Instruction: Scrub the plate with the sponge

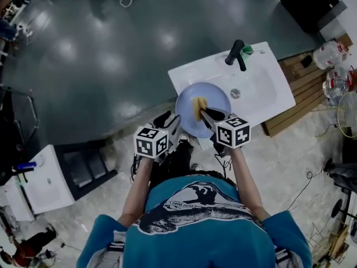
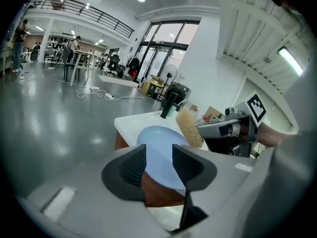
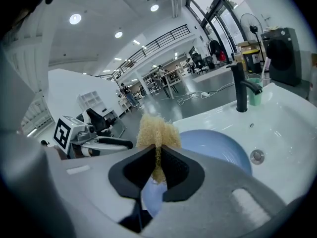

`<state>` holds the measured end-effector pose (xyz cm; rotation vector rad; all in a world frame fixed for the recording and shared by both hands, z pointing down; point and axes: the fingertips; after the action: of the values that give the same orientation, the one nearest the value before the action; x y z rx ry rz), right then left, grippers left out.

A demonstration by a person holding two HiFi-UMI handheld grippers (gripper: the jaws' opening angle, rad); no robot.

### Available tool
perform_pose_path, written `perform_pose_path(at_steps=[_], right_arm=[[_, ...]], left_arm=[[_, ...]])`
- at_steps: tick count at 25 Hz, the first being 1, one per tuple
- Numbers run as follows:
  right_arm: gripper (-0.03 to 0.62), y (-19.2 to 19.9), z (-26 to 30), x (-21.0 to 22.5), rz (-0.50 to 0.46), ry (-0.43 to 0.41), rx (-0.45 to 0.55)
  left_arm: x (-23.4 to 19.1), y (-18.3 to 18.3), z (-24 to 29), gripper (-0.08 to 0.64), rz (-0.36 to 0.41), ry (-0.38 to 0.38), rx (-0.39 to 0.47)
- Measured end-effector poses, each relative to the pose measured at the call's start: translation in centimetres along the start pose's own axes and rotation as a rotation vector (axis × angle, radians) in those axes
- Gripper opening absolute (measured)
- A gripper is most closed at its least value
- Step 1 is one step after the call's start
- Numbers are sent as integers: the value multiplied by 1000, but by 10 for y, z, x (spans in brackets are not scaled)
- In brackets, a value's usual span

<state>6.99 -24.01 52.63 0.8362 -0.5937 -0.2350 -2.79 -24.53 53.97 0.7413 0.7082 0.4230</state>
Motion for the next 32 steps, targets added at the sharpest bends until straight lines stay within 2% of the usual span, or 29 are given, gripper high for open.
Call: perform_pose_path(at_steps=[4,12,16,19,24,26,29,30,32], right_arm=[[34,-3,37,13,-15,19,-57],[34,15,100,27,-27,45,-211],[34,32,116,31,-17,49,-267],[34,36,119,34,5,43,-268],[34,37,120,37,-32,26,-283],[35,37,119,39,-36,28,-283],[35,38,113,43,-34,29,-283],[35,39,111,46,-34,33,-285],[34,37,105,57,-44,55,-286]], left_arm=[[-21,5,25,230,-22,-6,-81],[-52,15,61,235,-102,32,-199],[-56,30,74,215,-163,75,-235],[-51,38,85,197,-185,105,-249],[-50,49,95,104,-221,95,-260],[-51,50,95,92,-311,96,-229],[-49,53,96,71,-521,110,-166],[-48,54,96,67,-565,110,-153],[-46,55,96,64,-591,96,-141]])
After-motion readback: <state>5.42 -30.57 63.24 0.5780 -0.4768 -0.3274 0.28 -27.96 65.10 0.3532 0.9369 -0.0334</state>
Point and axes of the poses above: the fingertips, and each gripper's own axes: z forward along the fingers, x to its right, y out of its underside, and after that the axes turned 4 degrees about -z, right-handed
